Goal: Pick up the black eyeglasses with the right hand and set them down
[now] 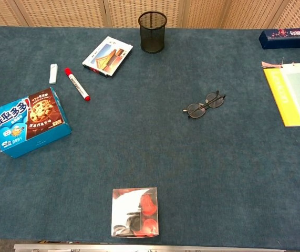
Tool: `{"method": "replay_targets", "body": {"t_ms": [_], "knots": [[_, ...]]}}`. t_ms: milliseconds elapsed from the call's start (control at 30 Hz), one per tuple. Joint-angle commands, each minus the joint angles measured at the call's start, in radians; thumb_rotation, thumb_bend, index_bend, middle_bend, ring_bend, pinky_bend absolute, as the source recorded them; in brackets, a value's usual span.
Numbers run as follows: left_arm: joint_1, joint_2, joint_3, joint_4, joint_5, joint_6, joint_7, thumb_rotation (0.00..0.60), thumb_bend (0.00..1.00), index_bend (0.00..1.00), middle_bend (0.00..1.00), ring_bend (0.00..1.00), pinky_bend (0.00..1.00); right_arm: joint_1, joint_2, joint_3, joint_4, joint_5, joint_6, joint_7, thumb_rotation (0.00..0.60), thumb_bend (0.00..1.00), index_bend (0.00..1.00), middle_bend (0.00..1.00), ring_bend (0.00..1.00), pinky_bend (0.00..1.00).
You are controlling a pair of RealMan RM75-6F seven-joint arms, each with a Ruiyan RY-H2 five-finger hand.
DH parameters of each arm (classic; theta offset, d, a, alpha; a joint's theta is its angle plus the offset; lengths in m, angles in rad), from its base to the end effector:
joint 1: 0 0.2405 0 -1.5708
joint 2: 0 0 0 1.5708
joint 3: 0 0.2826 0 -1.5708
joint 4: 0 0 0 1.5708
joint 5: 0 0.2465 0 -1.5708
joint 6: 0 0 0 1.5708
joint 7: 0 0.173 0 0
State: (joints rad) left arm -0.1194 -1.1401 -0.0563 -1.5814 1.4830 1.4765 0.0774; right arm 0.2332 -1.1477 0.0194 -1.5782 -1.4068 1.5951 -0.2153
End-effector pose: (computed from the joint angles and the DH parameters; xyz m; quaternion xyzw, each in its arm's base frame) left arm -0.3487 0.2293 0.1339 -0.6108 -0.3560 -0.3710 0.6021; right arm -0.3292 -0.2584 0.1493 0.6098 -0.2745 0.3716 0.6440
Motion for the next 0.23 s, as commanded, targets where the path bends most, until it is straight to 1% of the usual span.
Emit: {"method": "replay_targets", "body": {"t_ms": [33,233], "knots": [[0.0,0.0,0.0,0.0,0.0,0.0,0.0,0.6,0.06,0.59,0.37,0.3,0.46,-0.023,-0.002,0.0,-0.001,0.008,-0.005,0.028,0.6,0.15,0.28,0.5,0.28,0.28],[0.0,0.0,0.0,0.0,0.0,0.0,0.0,0.6,0.06,0.59,0.37,0.3,0.46,-0.045,-0.009,0.007,0.014,-0.002,-0.014,0.069,0.6,0.15,0.28,0.5,0.28,0.28]]}}
